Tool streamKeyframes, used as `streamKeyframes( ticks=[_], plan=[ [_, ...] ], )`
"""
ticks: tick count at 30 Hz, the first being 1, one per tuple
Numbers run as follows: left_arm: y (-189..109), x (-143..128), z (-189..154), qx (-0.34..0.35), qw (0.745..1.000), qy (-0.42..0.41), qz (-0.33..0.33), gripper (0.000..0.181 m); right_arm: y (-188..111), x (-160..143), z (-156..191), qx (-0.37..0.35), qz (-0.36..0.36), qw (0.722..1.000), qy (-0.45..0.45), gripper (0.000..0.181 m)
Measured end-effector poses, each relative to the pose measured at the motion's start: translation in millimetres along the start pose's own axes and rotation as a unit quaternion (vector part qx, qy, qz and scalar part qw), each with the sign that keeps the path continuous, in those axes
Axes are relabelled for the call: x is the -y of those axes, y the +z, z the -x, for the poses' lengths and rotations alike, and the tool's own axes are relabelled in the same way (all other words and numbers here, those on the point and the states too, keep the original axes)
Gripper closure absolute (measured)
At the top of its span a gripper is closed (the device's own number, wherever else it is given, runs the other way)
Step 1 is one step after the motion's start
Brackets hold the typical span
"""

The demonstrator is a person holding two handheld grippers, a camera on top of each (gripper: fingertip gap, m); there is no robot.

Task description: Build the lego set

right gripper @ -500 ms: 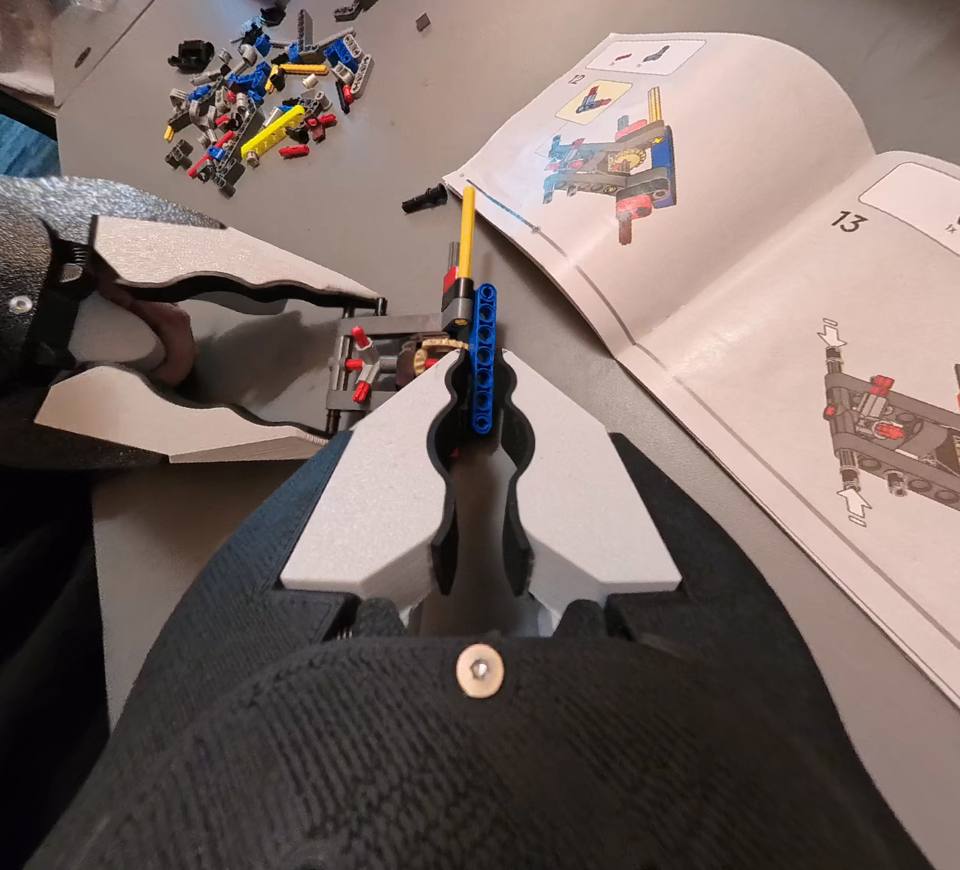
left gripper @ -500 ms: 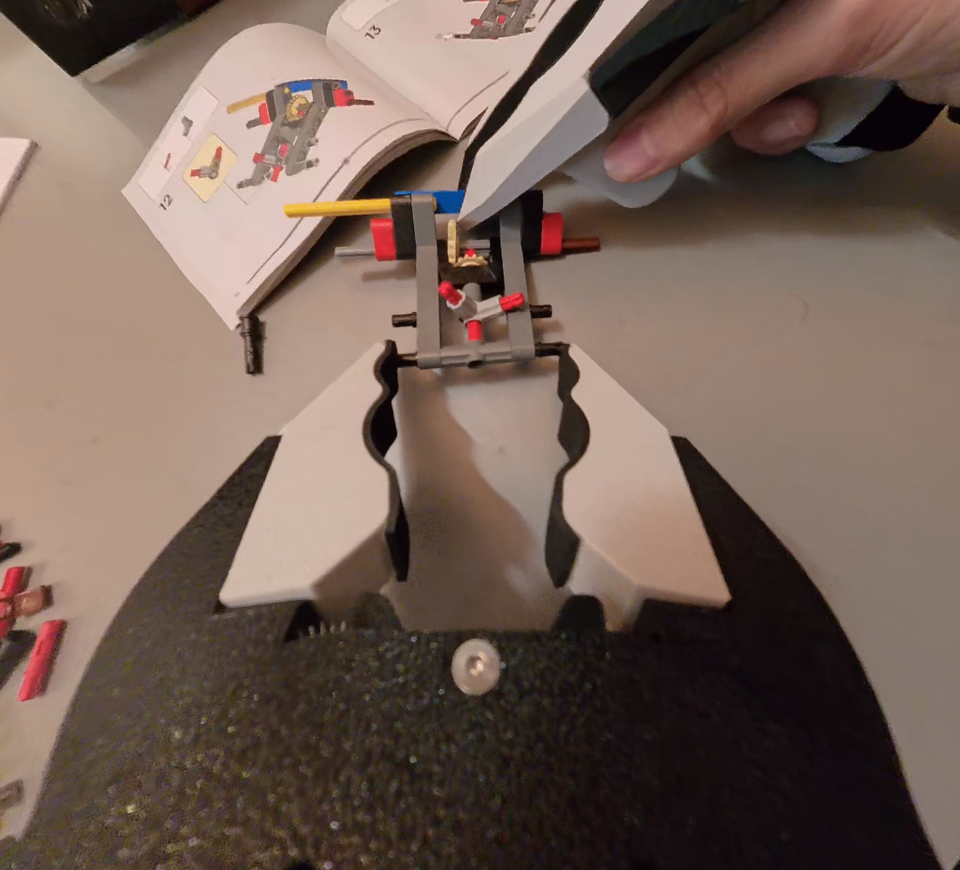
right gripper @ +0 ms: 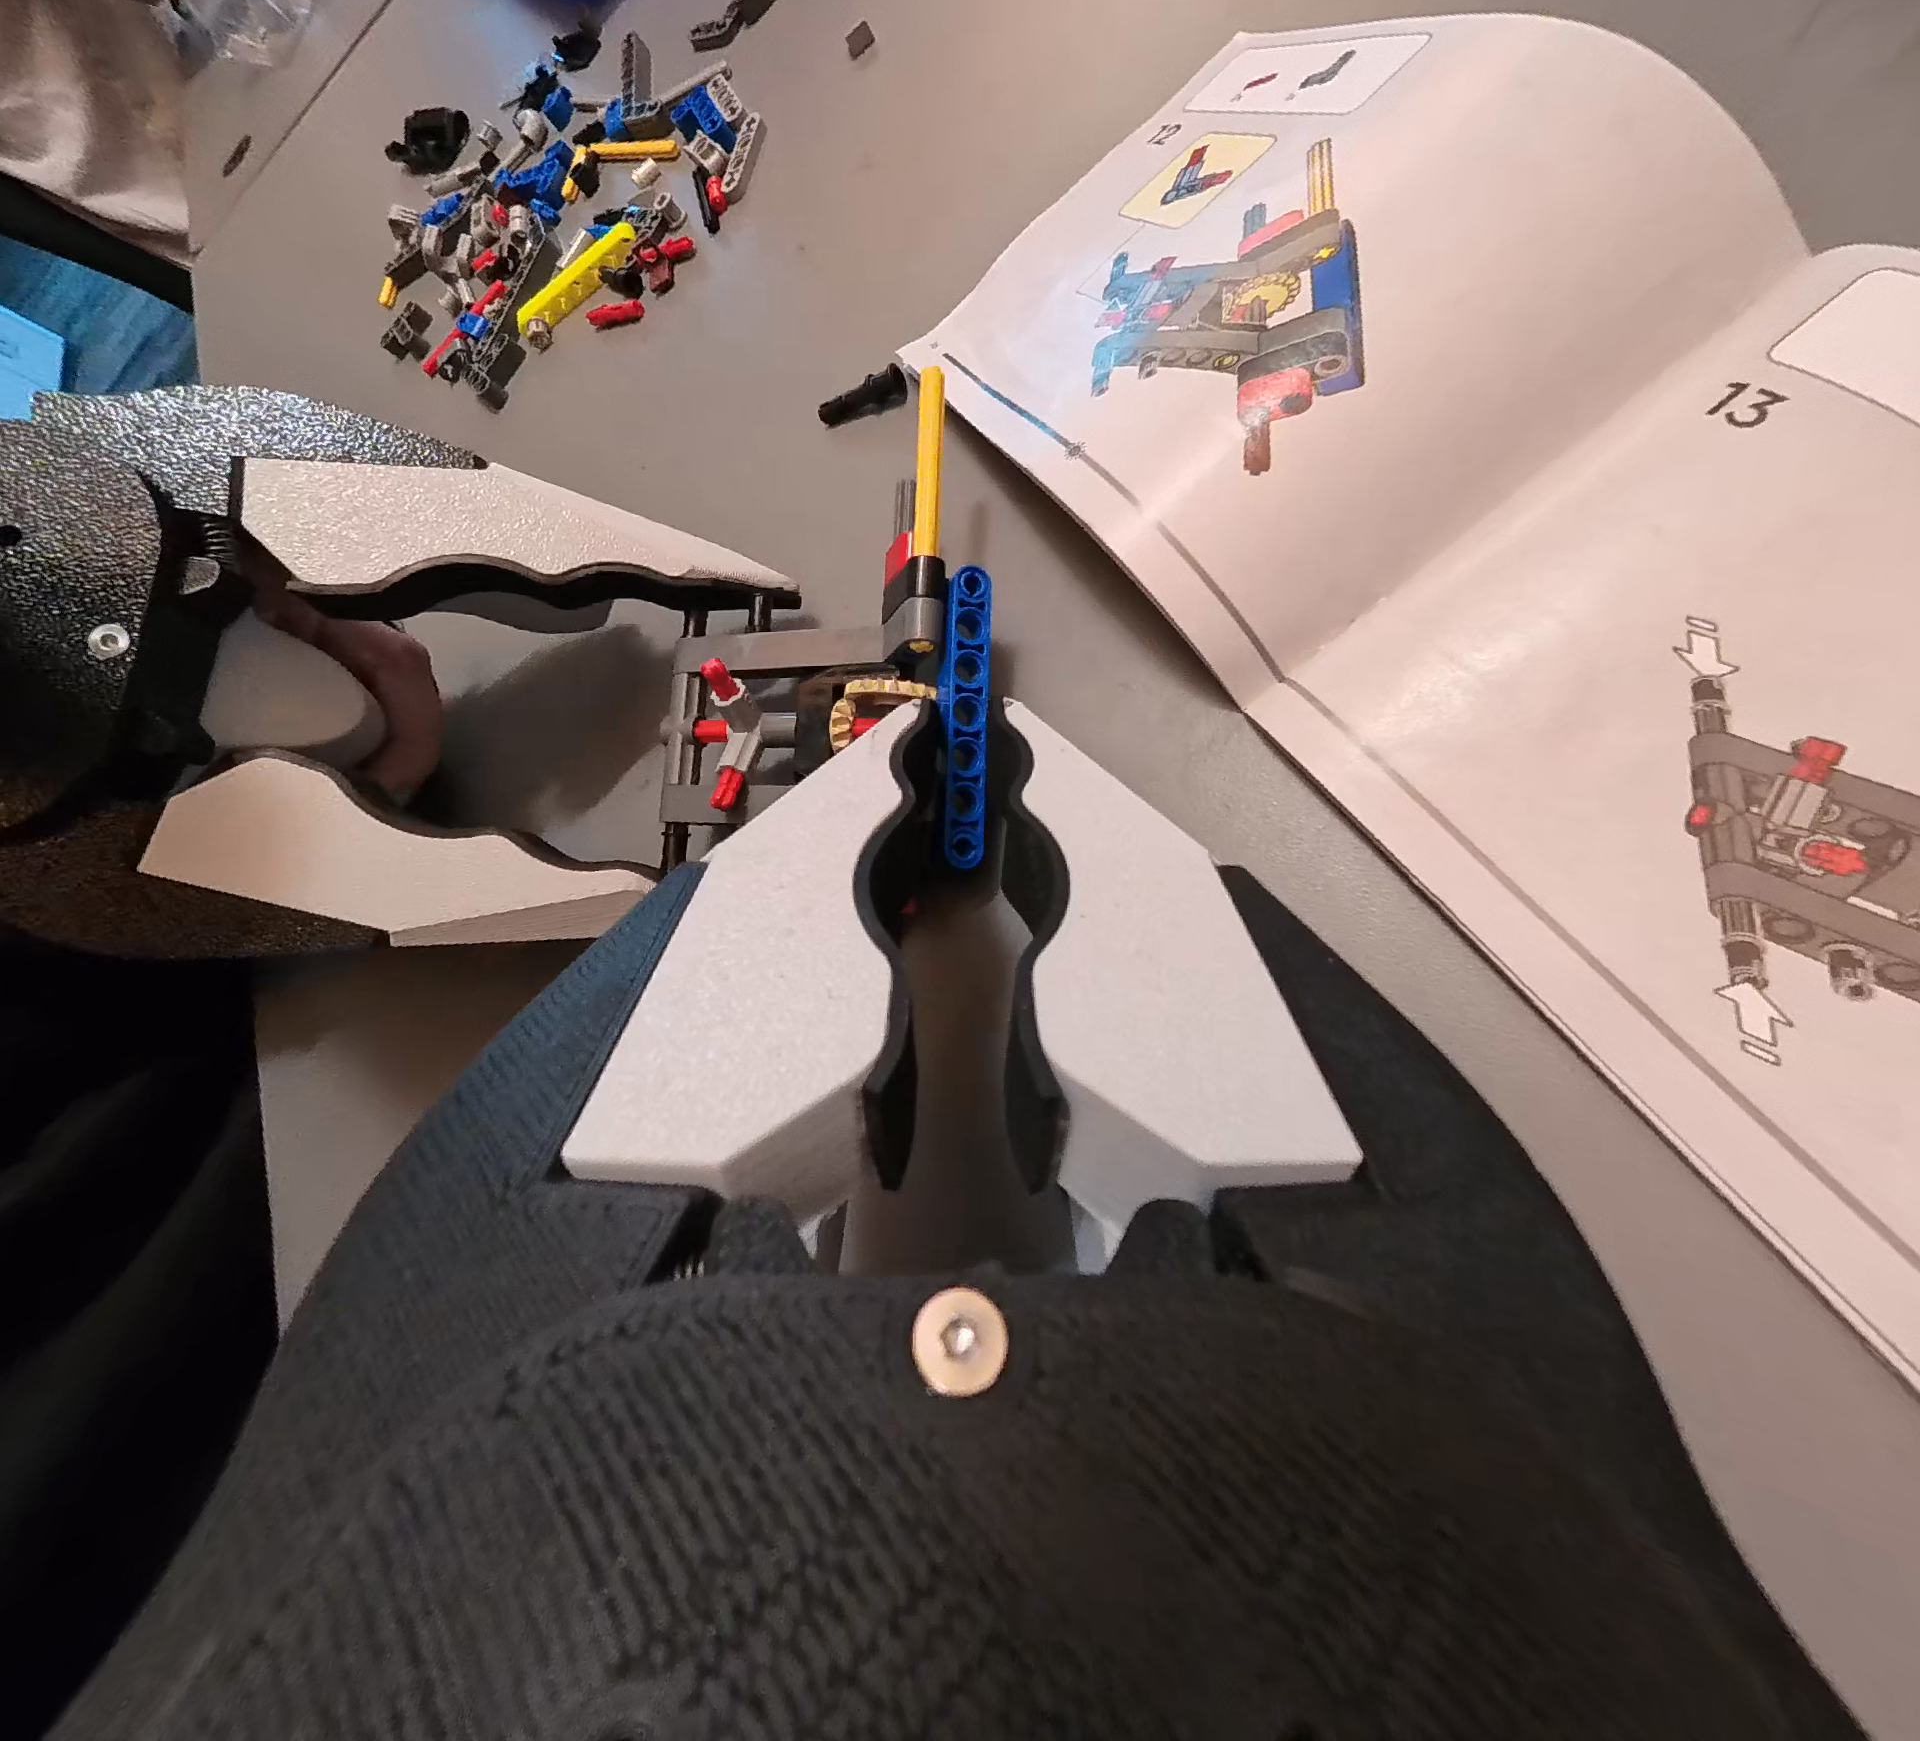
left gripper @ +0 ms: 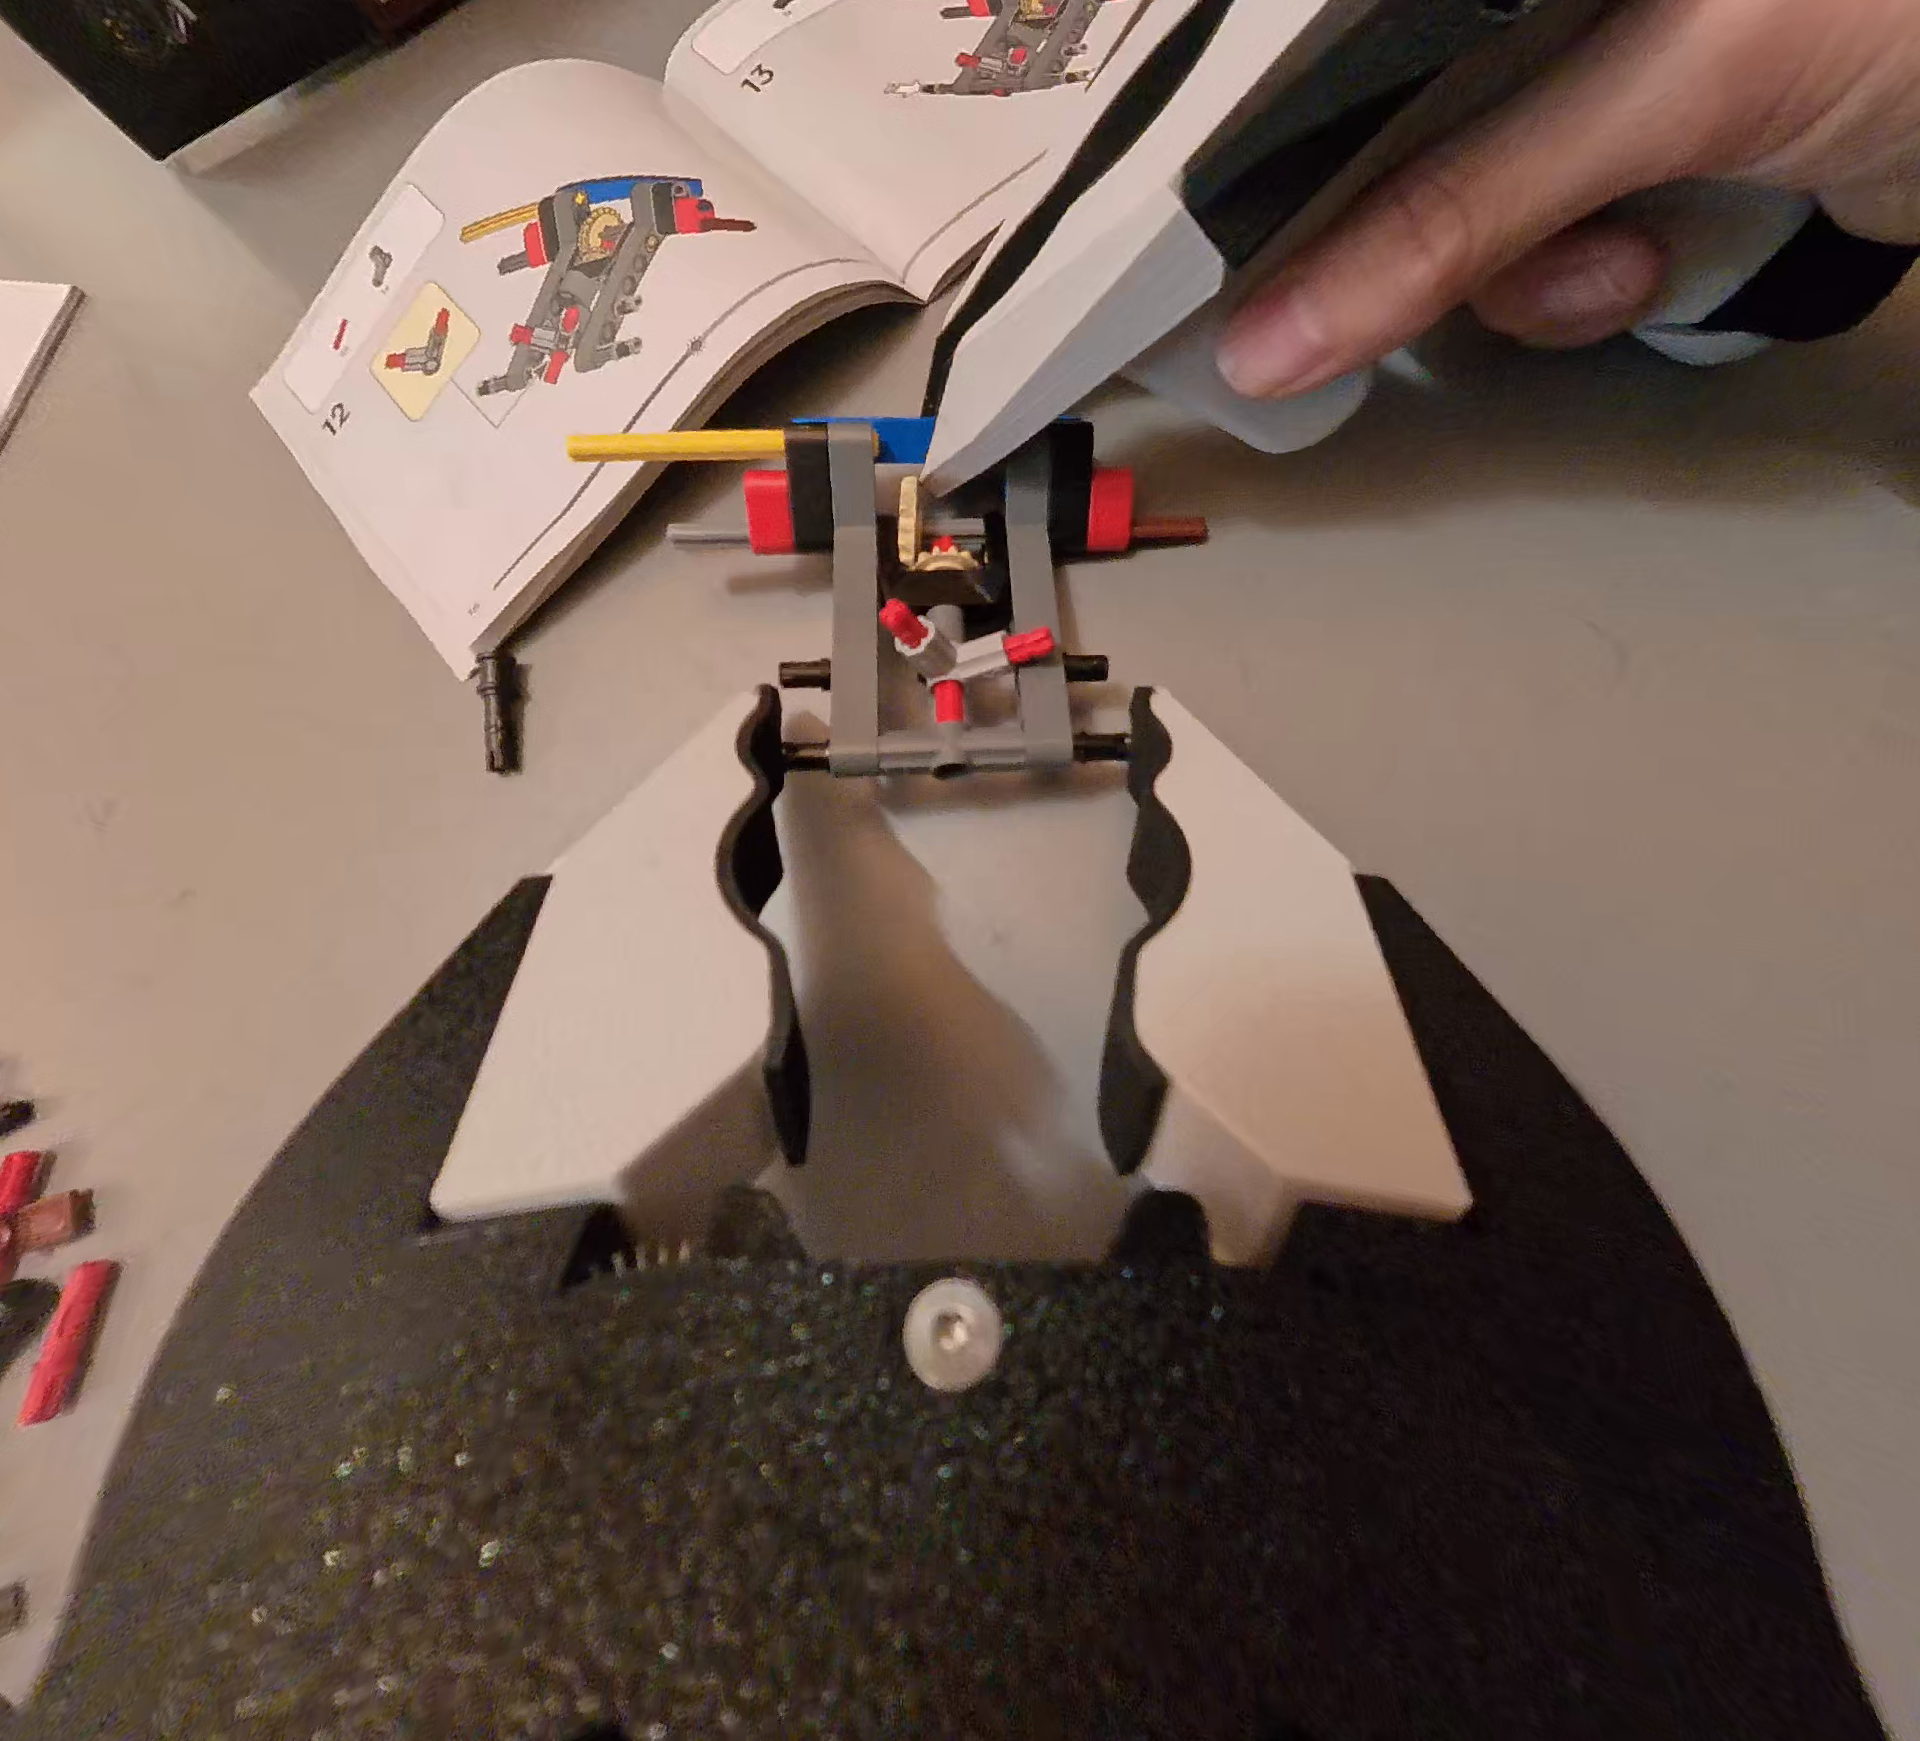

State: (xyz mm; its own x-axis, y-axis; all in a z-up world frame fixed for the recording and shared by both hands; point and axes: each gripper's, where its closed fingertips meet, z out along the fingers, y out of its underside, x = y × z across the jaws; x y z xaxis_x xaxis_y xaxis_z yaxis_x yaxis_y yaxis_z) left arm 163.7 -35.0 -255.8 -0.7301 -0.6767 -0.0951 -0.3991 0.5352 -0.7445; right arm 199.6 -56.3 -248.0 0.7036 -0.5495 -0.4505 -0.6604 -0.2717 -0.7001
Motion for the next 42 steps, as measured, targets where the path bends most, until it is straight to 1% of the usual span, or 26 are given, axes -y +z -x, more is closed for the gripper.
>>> streamKeyframes(
  ticks=[5,14,18,22,24,26,29,31,33,37,42],
  plan=[
    [-1,2,1,0.027,0.999,0.032,-0.007,0.116,0,0,0,-0.003,-0.002,1.0,-0.002,0.174],
    [0,0,2,-0.003,1.0,0.009,-0.001,0.119,0,0,-1,-0.02,-0.001,1.0,-0.017,0.174],
    [-1,0,0,-0.006,1.0,0.025,-0.005,0.118,0,0,0,-0.01,0.001,1.0,-0.012,0.174],
    [-9,-6,0,-0.012,0.999,0.039,-0.008,0.12,0,0,0,0.002,0.0,1.0,0.001,0.174],
    [-11,-6,1,-0.005,0.999,0.043,-0.009,0.122,1,0,0,-0.001,0.002,1.0,-0.003,0.174],
    [-12,-6,3,0.009,0.999,0.048,-0.014,0.13,1,0,0,0.001,0.002,1.0,-0.003,0.174],
    [-13,-4,1,-0.01,1.0,0.015,-0.017,0.126,1,0,0,-0.003,0.002,1.0,-0.006,0.174],
    [-12,-6,-2,-0.028,1.0,-0.001,-0.011,0.119,1,-1,0,-0.002,0.003,1.0,-0.006,0.173],
    [-13,-3,-1,-0.025,1.0,-0.003,-0.018,0.123,1,-1,0,-0.003,0.003,1.0,-0.007,0.174],
    [-16,3,1,-0.02,0.999,-0.015,-0.041,0.124,1,-1,0,-0.005,0.003,1.0,-0.008,0.173],
    [-14,2,1,-0.008,0.999,-0.005,-0.032,0.124,1,0,0,-0.004,0.002,1.0,-0.007,0.174]
  ],
)
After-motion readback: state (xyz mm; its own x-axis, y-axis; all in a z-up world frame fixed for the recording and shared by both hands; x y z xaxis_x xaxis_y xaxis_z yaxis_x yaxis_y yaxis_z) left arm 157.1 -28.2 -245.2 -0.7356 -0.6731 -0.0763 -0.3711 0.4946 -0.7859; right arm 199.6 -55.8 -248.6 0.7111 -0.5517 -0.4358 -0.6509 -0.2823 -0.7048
